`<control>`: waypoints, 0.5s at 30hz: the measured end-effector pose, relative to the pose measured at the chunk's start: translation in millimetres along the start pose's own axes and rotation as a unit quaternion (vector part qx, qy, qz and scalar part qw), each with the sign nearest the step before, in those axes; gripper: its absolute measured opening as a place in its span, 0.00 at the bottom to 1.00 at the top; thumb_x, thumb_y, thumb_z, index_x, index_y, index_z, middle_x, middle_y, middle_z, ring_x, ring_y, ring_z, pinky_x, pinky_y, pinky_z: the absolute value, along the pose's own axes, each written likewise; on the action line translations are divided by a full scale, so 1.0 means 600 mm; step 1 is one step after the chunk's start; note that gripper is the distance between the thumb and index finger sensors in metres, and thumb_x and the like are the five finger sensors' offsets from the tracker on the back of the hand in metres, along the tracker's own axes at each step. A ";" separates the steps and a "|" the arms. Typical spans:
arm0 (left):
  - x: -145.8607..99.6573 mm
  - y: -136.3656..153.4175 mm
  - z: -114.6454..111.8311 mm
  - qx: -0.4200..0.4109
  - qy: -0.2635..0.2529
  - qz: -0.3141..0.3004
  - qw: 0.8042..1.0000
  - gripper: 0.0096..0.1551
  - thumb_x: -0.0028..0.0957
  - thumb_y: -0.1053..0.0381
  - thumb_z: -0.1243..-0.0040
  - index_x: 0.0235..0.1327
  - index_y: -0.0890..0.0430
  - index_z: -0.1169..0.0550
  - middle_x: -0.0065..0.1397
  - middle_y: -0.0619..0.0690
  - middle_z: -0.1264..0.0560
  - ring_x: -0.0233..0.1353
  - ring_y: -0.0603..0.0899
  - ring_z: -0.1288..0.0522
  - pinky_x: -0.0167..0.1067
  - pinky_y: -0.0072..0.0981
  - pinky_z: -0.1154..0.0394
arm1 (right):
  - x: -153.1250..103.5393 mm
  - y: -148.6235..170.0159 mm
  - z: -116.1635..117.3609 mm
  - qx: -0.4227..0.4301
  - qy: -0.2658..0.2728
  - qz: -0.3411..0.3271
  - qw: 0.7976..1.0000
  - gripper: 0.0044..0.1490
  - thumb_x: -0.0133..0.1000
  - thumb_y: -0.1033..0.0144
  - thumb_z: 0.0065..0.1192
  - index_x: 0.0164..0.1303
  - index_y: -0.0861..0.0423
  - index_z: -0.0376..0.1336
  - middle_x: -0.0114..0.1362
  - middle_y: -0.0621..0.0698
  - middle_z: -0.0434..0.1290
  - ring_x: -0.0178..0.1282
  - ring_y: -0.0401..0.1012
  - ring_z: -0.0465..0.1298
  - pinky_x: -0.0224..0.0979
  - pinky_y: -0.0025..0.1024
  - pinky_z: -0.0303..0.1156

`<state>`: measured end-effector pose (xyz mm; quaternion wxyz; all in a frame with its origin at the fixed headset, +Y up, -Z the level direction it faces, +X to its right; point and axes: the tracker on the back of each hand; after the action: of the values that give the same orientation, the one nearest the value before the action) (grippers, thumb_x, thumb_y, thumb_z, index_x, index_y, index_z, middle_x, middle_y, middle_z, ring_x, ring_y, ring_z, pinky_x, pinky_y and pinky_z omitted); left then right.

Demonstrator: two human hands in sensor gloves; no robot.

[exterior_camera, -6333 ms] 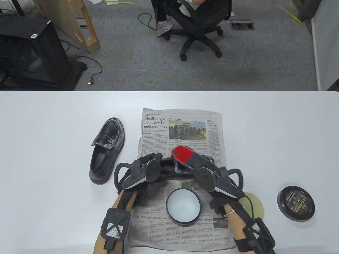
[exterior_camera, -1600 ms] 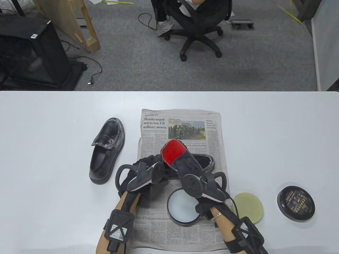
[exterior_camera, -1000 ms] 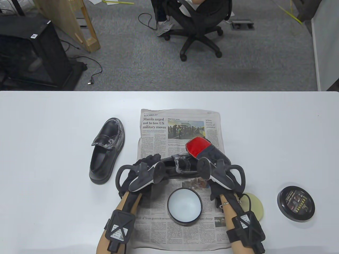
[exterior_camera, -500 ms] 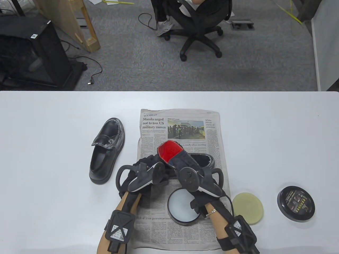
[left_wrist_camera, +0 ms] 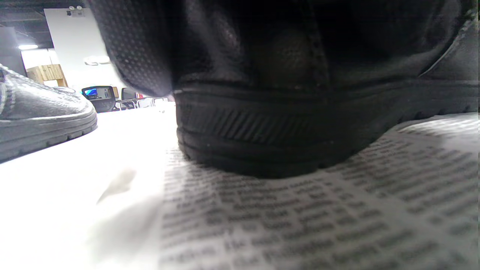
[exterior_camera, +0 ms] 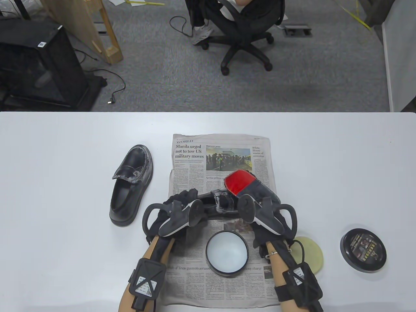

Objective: Dip and apply leather care cream with polishing sponge on shoes

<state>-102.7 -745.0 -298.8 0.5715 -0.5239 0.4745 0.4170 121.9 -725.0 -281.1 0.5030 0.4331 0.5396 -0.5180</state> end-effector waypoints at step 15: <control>0.002 0.003 -0.004 -0.022 0.009 -0.030 0.999 0.54 0.39 0.24 0.41 0.81 0.47 0.32 0.79 0.53 0.24 0.73 0.61 0.24 0.66 0.50 0.24 | 0.009 -0.094 -0.039 0.146 0.002 -0.109 0.983 0.30 0.69 0.60 0.42 0.83 0.51 0.53 0.85 0.53 0.59 0.84 0.55 0.63 0.77 0.59 0.62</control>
<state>-104.4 -747.3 -300.1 0.5676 -0.5541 0.4541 0.4057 63.4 -707.0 -280.5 0.3738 0.4413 0.5032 -0.6421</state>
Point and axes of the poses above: the tracker on the back of each hand, its own y axis roughly to the little-finger side, its own x axis roughly from the wrist to the fingertips, z = x × y
